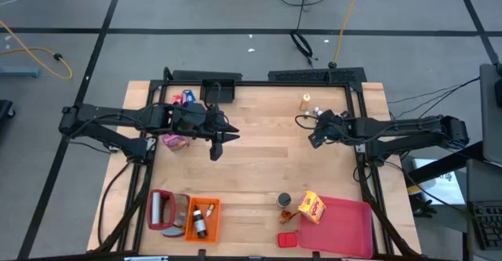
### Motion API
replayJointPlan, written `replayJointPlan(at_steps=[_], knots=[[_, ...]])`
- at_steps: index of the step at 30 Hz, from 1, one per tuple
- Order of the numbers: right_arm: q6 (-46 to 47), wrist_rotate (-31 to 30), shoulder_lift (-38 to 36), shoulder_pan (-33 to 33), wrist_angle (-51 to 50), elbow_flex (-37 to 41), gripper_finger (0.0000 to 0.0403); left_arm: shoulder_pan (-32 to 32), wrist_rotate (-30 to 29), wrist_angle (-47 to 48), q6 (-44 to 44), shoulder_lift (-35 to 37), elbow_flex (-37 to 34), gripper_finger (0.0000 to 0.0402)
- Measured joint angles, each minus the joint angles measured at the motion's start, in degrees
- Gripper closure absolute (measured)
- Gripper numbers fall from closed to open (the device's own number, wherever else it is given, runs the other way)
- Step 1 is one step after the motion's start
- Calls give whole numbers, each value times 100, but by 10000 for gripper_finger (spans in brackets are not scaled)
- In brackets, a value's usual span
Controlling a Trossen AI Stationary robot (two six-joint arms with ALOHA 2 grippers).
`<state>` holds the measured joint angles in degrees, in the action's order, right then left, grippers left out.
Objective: Pick & Place Kitchen Items
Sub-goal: Put the small brown food coloring bottle into the orange bin
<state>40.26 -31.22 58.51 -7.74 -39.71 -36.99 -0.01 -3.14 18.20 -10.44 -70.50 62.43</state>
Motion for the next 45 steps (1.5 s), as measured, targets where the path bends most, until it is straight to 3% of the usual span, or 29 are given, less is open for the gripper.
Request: replayJointPlan(at_steps=[8, 21, 28, 34, 45], knots=[[243, -4, 168, -283, -59, 95, 185, 0, 0, 4, 0, 0, 0, 307], [-5, 480, 161, -664, 1611, 1132, 183, 0, 0, 2, 26, 0, 0, 307], [-43, 590, 163, -815, 2035, 1472, 200, -1, 0, 2, 26, 0, 0, 307], [-92, 650, 163, -843, 2388, 1563, 239, -2, 0, 3, 26, 0, 0, 307], [-309, 778, 161, -842, 2530, 1563, 351, 0, 0, 3, 24, 0, 0, 307]])
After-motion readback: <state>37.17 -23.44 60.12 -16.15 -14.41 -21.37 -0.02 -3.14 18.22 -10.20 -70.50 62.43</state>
